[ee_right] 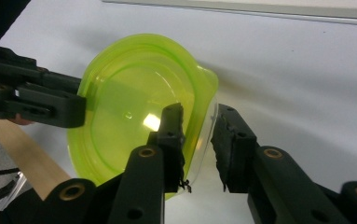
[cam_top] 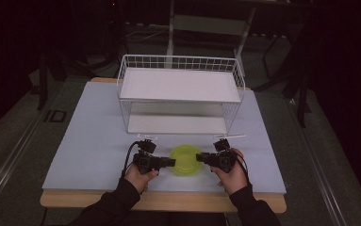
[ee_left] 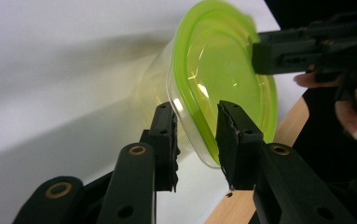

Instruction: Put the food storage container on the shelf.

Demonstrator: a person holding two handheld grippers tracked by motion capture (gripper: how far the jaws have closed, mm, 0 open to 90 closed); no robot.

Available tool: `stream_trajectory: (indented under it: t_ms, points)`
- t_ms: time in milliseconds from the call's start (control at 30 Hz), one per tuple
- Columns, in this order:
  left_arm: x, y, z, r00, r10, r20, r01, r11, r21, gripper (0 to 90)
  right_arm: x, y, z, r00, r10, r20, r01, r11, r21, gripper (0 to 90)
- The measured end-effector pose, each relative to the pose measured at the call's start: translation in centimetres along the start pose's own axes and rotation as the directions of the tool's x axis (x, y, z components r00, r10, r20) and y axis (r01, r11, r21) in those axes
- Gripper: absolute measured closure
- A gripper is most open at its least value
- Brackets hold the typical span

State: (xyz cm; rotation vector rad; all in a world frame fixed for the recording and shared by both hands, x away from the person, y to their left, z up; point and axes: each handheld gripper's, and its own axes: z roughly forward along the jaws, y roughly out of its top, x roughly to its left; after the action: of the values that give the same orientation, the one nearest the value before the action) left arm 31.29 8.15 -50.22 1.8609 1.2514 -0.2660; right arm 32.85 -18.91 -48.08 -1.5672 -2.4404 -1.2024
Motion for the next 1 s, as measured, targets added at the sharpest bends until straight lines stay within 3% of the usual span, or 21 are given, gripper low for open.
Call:
stream_trajectory:
  t_ms: [100, 167, 200, 267, 467, 633, 1000]
  points:
    - [-0.6, -0.3, -0.2, 0.9997, 0.003, -0.025, -0.002, 0.9999, 0.013, 73.3, 0.6, -0.3, -0.4, 1.0, -0.006, 0.002, 0.006, 1.0, -0.009, 77.4]
    - [-0.7, -0.5, -0.4, 0.9996, -0.01, -0.028, 0.01, 0.9999, -0.001, 75.8, 0.7, -0.4, -0.5, 0.9999, -0.01, 0.006, 0.01, 1.0, -0.016, 78.6]
    - [-0.8, -0.5, -0.6, 0.999, 0.002, -0.045, -0.003, 0.9998, -0.018, 79.8, 0.8, -0.4, -0.7, 0.9999, -0.012, 0.008, 0.012, 1.0, -0.02, 79.5]
    - [-0.8, -0.4, -1.0, 0.9994, -0.01, -0.032, 0.009, 0.9995, -0.032, 81.4, 1.1, -0.5, -0.7, 0.9995, -0.029, 0.015, 0.029, 0.999, -0.017, 79.5]
    - [-1.4, 0.2, -2.1, 0.9996, 0.016, -0.023, -0.017, 0.9987, -0.048, 81.7, 1.7, -0.2, -1.4, 0.9991, -0.041, 0.013, 0.041, 0.998, -0.051, 79.5]
    - [-2.1, 0.9, -3.3, 0.9992, 0.036, -0.014, -0.037, 0.9961, -0.079, 82.0, 2.7, 0.5, -2.8, 0.9974, -0.069, 0.019, 0.071, 0.992, -0.104, 79.6]
    - [-3.2, 2.7, -6.2, 0.9981, 0.061, 0.0, -0.06, 0.9921, -0.11, 82.1, 4.7, 2.5, -4.8, 0.9935, -0.112, 0.02, 0.114, 0.98, -0.162, 79.7]
